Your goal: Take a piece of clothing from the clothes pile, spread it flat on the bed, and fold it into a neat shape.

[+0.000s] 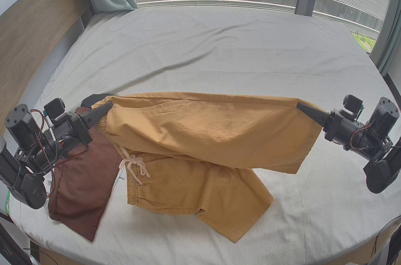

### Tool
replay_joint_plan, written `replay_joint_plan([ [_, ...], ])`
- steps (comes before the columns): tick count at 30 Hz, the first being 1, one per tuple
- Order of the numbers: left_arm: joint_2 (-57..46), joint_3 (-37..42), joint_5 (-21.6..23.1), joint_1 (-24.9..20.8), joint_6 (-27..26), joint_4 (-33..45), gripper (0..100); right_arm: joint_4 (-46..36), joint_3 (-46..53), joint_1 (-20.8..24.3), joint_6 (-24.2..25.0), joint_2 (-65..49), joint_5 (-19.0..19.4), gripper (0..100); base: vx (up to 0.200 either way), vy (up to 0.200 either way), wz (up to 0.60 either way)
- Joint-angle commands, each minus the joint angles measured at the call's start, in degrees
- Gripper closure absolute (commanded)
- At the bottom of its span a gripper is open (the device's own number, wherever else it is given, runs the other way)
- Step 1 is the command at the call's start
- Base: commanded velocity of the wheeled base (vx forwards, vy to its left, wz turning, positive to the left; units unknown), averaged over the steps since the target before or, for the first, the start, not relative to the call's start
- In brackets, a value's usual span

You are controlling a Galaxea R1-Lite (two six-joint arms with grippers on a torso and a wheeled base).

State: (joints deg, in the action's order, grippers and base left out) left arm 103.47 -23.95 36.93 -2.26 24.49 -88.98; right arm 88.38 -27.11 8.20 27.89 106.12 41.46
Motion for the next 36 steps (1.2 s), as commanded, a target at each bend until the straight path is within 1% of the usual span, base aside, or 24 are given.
replay_joint_plan([
  [1,0.3,-0.1,0.0,0.1,-0.1,-0.1,100,0.1,-0.1,0.1,0.0,0.2,0.0,100,0.000,0.000,0.00],
  [5,-0.1,0.0,0.0,0.1,0.0,-0.1,100,0.1,0.0,0.1,0.0,0.2,0.0,100,0.000,0.000,0.00],
  [14,-0.1,1.7,0.1,2.4,-0.8,-0.1,100,0.1,0.1,0.2,-0.2,1.1,-0.2,100,0.000,0.000,0.00],
  [19,-0.6,2.2,0.0,3.0,-1.5,-0.1,100,0.1,0.3,0.2,-0.4,1.3,-0.2,100,0.000,0.000,0.00],
  [23,-2.1,3.4,0.0,2.9,-3.0,-0.1,100,0.1,0.1,-0.1,-0.4,1.5,-0.2,100,0.000,0.000,0.00],
  [36,-1.4,2.6,0.0,2.8,-2.7,-0.1,100,0.2,0.0,-0.4,-0.4,1.8,-0.2,100,0.000,0.000,0.00],
])
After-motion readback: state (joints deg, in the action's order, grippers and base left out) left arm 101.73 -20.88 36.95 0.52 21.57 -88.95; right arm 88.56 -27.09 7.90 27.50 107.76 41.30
